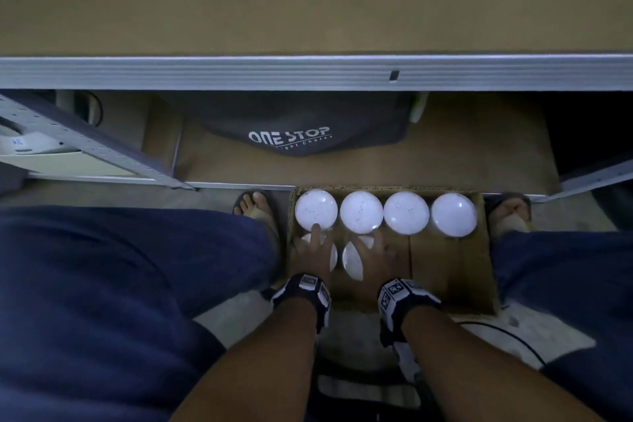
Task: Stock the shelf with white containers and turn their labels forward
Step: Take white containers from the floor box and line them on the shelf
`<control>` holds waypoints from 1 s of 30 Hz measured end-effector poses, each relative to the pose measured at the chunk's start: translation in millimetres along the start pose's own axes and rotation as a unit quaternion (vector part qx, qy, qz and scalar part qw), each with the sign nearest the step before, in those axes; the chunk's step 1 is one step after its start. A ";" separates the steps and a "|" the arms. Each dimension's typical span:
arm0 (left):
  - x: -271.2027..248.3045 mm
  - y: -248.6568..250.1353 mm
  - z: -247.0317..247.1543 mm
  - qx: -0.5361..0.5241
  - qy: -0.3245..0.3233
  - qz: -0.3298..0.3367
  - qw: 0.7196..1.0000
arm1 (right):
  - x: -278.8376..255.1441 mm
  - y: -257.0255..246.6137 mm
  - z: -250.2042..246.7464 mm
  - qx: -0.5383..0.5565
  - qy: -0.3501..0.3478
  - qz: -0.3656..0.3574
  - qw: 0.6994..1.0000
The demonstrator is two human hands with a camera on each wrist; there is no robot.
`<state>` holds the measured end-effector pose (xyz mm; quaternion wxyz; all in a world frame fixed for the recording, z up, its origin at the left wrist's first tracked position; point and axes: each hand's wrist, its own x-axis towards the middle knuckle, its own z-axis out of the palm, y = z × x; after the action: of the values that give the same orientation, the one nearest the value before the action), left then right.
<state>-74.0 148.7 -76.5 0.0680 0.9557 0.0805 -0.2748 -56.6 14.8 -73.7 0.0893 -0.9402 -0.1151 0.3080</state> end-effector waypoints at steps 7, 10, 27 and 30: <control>-7.1 -1.6 -5.3 -0.005 -0.003 -0.013 1.000 | -3.0 -11.1 -14.0 0.009 -0.016 0.007 1.000; -12.0 -0.6 -10.1 -0.010 -0.024 -0.016 1.000 | -8.9 -11.7 -20.1 0.044 -0.023 -0.003 0.999; -57.8 31.9 -177.6 -0.057 -0.007 0.057 0.997 | -70.5 -19.5 -182.8 -0.030 -0.044 -0.016 0.998; -73.3 35.1 -215.0 -0.078 0.019 0.077 0.994 | -96.3 -20.2 -222.0 -0.022 -0.014 -0.005 1.000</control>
<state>-18.0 143.3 146.3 0.1618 0.9558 0.0295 -0.2436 -2.2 -13.6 161.3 0.0687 -0.9370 -0.1275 0.3179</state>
